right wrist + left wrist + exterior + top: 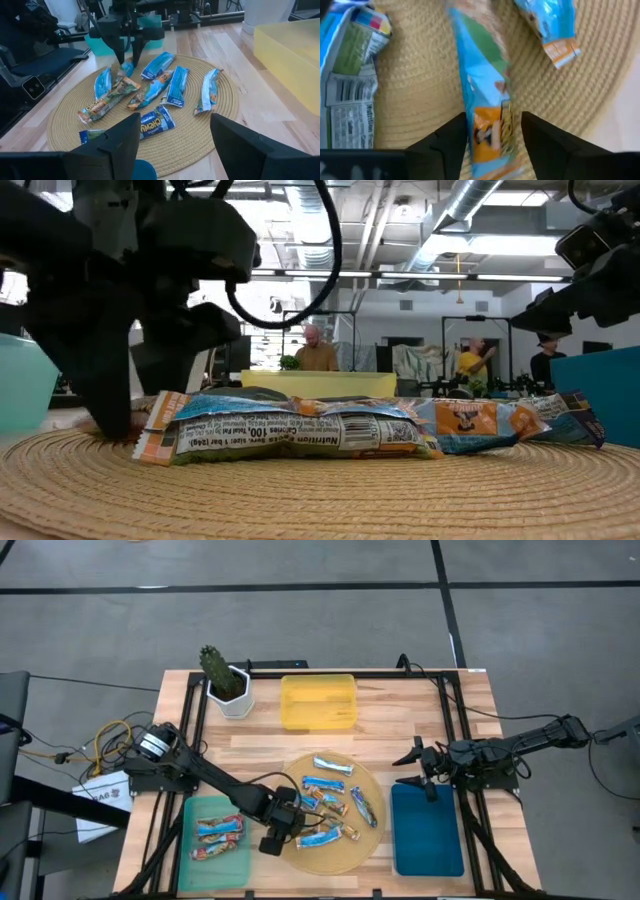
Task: Pick and place Granola Bars by type
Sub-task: Put the yellow granola bar into the yellow bin
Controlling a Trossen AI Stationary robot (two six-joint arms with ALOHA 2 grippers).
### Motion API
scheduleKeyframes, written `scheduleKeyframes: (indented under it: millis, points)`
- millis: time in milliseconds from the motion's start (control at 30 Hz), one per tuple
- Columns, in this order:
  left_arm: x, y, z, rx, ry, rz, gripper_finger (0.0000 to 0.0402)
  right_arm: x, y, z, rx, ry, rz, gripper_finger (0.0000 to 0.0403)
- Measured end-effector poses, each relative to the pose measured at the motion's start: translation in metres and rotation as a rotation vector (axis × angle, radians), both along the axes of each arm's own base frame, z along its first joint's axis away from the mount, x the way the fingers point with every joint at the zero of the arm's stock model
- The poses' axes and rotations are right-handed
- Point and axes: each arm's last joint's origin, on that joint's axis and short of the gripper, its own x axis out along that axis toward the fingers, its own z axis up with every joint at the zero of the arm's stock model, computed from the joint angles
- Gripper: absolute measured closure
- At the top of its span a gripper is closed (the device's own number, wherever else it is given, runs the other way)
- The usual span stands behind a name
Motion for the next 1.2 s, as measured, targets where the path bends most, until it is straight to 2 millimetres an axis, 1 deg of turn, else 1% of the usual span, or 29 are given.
scheduleKeyframes:
  millis: [400, 500, 700, 767, 900, 1033, 1200]
  points:
    - [0.002, 0.001, 0.001, -0.002, -0.017, 0.003, 0.0315, 0.000, 0.000, 0.000, 0.000, 0.001, 0.000, 0.0168]
    - [0.002, 0.001, 0.002, -0.005, -0.021, 0.006, 0.0323, 0.000, 0.000, 0.000, 0.000, 0.001, 0.000, 0.0168]
    - [0.005, -0.001, 0.007, -0.024, -0.069, 0.008, 0.0323, 0.000, 0.000, 0.000, -0.001, 0.001, 0.000, 0.0168]
    - [0.006, 0.000, 0.014, -0.028, -0.103, 0.013, 0.0324, 0.000, 0.000, 0.000, 0.000, 0.001, 0.000, 0.0168]
    - [0.007, 0.000, 0.034, -0.047, -0.207, 0.028, 0.0329, 0.000, 0.000, 0.000, 0.000, 0.001, 0.000, 0.0168]
    - [0.006, 0.002, 0.059, -0.068, -0.334, 0.052, 0.0330, 0.000, 0.000, 0.000, 0.000, 0.000, 0.000, 0.0168]
    - [0.008, 0.002, 0.092, -0.137, -0.534, 0.082, 0.0328, 0.000, 0.000, 0.000, -0.001, 0.001, 0.000, 0.0168]
